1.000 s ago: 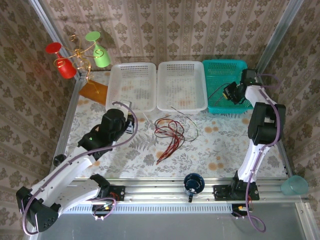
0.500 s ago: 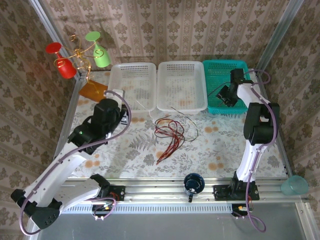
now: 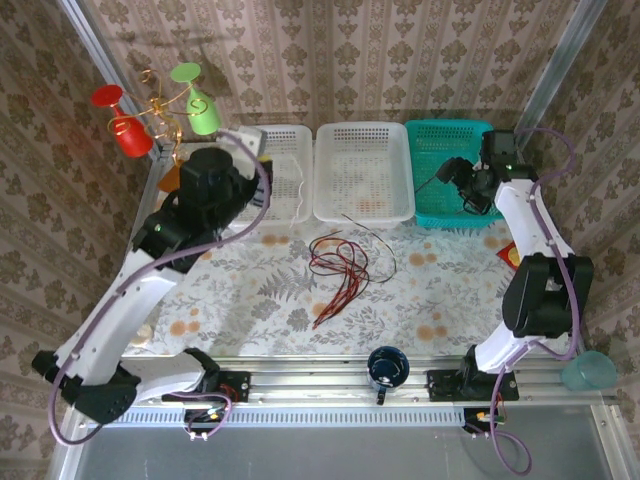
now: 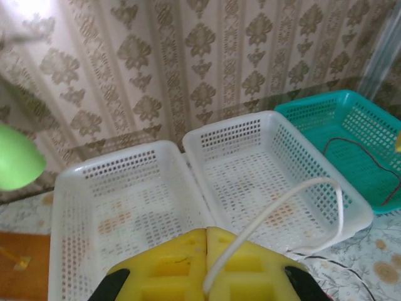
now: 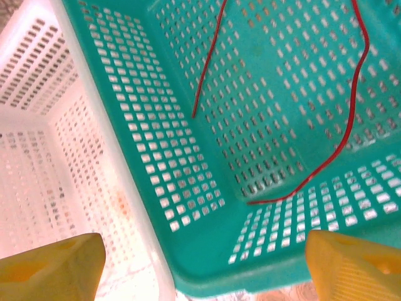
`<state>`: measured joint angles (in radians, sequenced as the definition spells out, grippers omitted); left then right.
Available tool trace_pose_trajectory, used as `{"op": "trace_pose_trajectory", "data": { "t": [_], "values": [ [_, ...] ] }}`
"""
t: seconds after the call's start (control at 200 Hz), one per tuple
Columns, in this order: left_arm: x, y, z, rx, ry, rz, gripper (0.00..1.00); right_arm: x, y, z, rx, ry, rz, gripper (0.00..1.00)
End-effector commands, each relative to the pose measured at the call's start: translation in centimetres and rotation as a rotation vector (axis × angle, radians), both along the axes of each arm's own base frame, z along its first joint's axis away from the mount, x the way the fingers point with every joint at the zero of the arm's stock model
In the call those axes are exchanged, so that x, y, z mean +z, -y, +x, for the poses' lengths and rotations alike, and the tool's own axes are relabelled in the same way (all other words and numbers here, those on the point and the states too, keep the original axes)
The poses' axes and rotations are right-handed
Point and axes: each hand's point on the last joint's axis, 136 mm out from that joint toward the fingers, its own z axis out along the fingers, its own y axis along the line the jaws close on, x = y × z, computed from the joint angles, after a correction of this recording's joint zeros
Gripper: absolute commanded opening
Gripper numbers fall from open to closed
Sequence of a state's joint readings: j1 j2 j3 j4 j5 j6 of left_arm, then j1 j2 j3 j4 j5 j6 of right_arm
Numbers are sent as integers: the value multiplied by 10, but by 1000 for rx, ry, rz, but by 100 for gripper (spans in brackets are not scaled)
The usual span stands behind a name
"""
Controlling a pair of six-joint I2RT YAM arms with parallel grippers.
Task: Untangle the cables
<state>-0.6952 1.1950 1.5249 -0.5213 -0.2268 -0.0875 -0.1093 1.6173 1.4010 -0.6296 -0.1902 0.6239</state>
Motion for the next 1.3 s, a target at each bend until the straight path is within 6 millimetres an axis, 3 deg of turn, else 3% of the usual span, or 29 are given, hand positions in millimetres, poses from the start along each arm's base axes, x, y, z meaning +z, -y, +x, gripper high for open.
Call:
{"op": "trace_pose_trajectory", "data": {
  "t": [0.0, 0.235, 0.315, 0.34, 0.405, 0.485, 0.6, 0.835, 1.07, 1.195, 1.295],
  "values": [
    [40, 20, 4, -85, 95, 19, 0, 2, -13, -17, 35, -2, 56, 85],
    [94, 65, 56, -119, 199, 0, 0, -4, -28, -50, 39, 41, 137, 85],
    [102, 84, 79, -130, 204, -1, 0, -7, -30, -54, 46, 26, 150, 85],
    [105, 89, 85, -132, 210, 0, 0, 4, -32, -56, 54, 54, 152, 85],
    [111, 99, 98, -133, 218, -3, 0, 7, -34, -59, 65, 50, 160, 86],
    [99, 115, 116, -139, 201, 3, 0, 11, -33, -61, 65, 60, 159, 86],
    [54, 132, 140, -139, 123, 48, 0, 17, -32, -66, 69, 70, 168, 86],
    [-67, 148, 187, -78, -85, 165, 0, 23, -29, -74, 78, 76, 157, 86],
    [-223, 186, 194, -163, -435, 190, 0, 18, -31, -79, 86, 58, 164, 86],
    [-274, 191, 196, -165, -573, 146, 0, 19, -34, -83, 91, 59, 172, 86],
    [-303, 190, 195, -170, -697, 75, 0, 19, -34, -88, 92, 53, 169, 86]
  ]
}}
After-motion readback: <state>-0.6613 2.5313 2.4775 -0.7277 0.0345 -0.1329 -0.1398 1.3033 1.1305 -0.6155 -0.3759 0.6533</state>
